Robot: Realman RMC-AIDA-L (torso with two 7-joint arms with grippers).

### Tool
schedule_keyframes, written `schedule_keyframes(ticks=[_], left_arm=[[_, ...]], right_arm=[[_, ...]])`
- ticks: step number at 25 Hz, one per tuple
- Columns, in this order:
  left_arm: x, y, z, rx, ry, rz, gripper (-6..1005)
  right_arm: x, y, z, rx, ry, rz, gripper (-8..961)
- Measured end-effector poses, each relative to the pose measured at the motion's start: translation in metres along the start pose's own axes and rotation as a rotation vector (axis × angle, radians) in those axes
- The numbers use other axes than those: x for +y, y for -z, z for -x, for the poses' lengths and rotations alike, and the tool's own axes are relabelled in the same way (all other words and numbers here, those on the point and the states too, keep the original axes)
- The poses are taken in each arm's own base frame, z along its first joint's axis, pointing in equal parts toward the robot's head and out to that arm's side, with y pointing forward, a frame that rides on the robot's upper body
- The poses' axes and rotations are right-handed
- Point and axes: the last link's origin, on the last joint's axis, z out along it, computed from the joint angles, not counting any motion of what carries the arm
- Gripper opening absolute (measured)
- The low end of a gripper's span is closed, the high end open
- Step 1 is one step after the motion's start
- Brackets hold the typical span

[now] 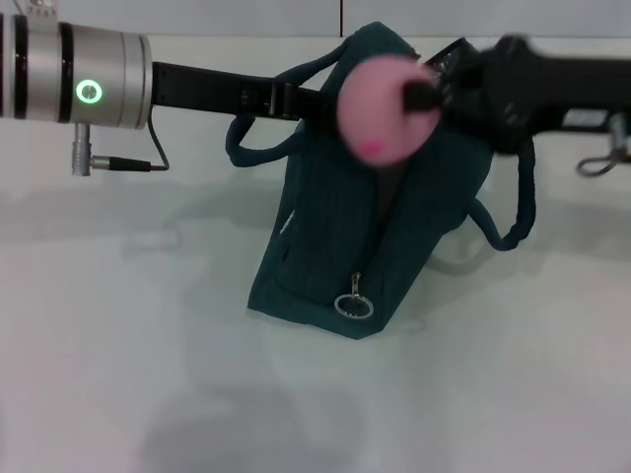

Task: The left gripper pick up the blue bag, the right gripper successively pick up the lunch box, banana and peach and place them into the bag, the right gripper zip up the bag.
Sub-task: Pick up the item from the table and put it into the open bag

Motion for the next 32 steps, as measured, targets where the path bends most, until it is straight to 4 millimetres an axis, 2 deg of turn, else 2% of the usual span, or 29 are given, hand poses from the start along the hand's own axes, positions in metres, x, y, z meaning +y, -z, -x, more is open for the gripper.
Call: schedule_keyframes(ticks=[6, 11, 16, 24, 32], left_arm=[[-0.001, 0.001, -0.001, 0.004, 0.000, -0.003, 54], [-0.001, 0.002, -0.001, 0.006, -0.001, -0.004, 54], [-0.001, 0.002, -0.001, 0.006, -0.002, -0.006, 54], [-0.002, 0.002, -0.001, 0.007, 0.000, -0.009, 54], [-0.001, 0.001, -0.001, 0.004, -0.001, -0.009, 54]], right_arm=[[0.004, -0.009, -0.018, 0.070, -0.019, 0.017, 42], [0.003, -0.005, -0.033, 0.152, -0.054, -0.002, 43], [0.002, -0.001, -0.040, 0.227, -0.098, -0.013, 44], [-0.002, 0.000, -0.038, 0.281, -0.113, -0.033, 46], [-0.006, -0.023, -0.035, 0.312, -0.123, -0.003, 47]])
